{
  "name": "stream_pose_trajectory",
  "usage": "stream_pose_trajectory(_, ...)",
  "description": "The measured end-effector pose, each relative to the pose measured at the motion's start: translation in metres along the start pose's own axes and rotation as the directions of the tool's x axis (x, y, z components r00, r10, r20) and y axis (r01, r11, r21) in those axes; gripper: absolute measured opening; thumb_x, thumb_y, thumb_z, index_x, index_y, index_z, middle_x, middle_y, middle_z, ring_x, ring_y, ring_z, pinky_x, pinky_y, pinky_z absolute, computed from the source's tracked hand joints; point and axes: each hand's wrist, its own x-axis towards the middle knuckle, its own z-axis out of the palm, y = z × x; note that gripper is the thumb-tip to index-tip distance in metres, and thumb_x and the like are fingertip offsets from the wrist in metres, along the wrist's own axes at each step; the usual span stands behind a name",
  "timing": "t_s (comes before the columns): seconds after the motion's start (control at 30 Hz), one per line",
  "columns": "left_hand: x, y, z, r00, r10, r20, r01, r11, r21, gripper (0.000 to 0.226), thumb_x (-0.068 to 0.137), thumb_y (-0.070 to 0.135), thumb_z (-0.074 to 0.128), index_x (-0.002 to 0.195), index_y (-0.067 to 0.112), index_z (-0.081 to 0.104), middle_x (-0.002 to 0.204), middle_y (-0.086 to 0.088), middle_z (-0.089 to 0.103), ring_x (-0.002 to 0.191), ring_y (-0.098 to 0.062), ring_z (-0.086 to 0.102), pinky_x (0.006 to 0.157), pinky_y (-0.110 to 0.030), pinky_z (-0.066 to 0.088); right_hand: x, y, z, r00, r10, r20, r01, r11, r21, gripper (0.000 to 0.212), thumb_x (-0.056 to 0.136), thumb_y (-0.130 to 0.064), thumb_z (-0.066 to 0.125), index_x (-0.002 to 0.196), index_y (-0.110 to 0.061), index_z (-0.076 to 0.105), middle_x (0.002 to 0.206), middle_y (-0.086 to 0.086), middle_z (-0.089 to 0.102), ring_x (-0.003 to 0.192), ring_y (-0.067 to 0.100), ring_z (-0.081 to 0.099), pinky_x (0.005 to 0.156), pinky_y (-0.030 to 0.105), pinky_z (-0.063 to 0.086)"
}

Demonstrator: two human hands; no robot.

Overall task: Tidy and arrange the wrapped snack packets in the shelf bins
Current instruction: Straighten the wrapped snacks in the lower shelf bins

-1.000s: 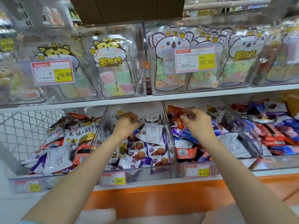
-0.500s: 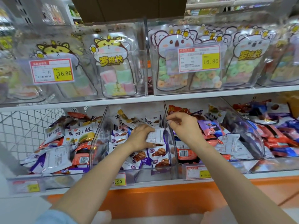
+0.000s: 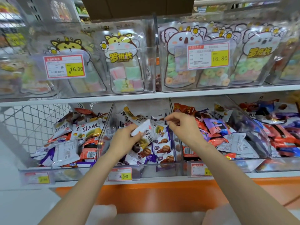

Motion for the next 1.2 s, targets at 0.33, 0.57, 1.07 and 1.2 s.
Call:
stream_pose_trajectory(0.33,-0.012,-0.011,-0.036,0.975,-0.134,-0.179,0.127,0.991,-0.049,0.025,0.091,0.029,0.058,0.101,0.006,0.060,0.082,-0.012,0.068,0.066,-0.026,0.065,0.063,-0.036,0.050,0.005,-0.016,0.037,0.968,-0.102,0.231,0.171,0.938,-0.302,0.032,0.091,-0.012,0.052,0.122,-0.015,0.060,0.120,0.008,0.061,0.113,0.023,0.052,0.086,0.036,0.048)
stream_pose_trajectory(0.57,-0.020,-0.022,-0.060,0.907,-0.139,-0.397,0.110,0.989,-0.095,0.022,0.090,0.028,0.059,0.101,0.009,0.062,0.073,-0.006,0.062,0.060,-0.012,0.053,0.052,-0.013,0.035,0.020,-0.011,0.072,0.944,0.098,0.316,0.051,0.900,-0.432,0.056,0.090,-0.023,0.058,0.141,-0.012,0.038,0.140,0.015,0.041,0.128,0.032,0.039,0.102,0.039,0.037)
stream_pose_trajectory(1.07,-0.033,-0.065,-0.094,0.763,-0.305,-0.570,0.090,0.923,-0.373,0.010,0.088,0.022,0.062,0.090,0.014,0.057,0.074,-0.004,0.064,0.056,-0.003,0.063,0.062,-0.024,0.053,0.016,-0.041,0.082,0.986,-0.156,0.063,0.166,0.863,-0.477,0.030,0.090,-0.026,0.057,0.116,-0.015,0.062,0.109,0.009,0.062,0.103,0.028,0.055,0.073,0.032,0.044)
stream_pose_trajectory(1.2,-0.032,-0.088,-0.098,0.768,-0.386,-0.511,0.158,0.887,-0.433,0.032,0.074,0.047,0.060,0.095,0.023,0.060,0.093,-0.008,0.068,0.086,-0.030,0.067,0.081,-0.051,0.053,0.020,-0.069,0.087,0.990,-0.133,-0.041,0.132,0.991,-0.023,0.028,0.088,-0.019,0.064,0.113,-0.007,0.066,0.099,0.012,0.059,0.081,0.024,0.055,0.067,0.020,0.034)
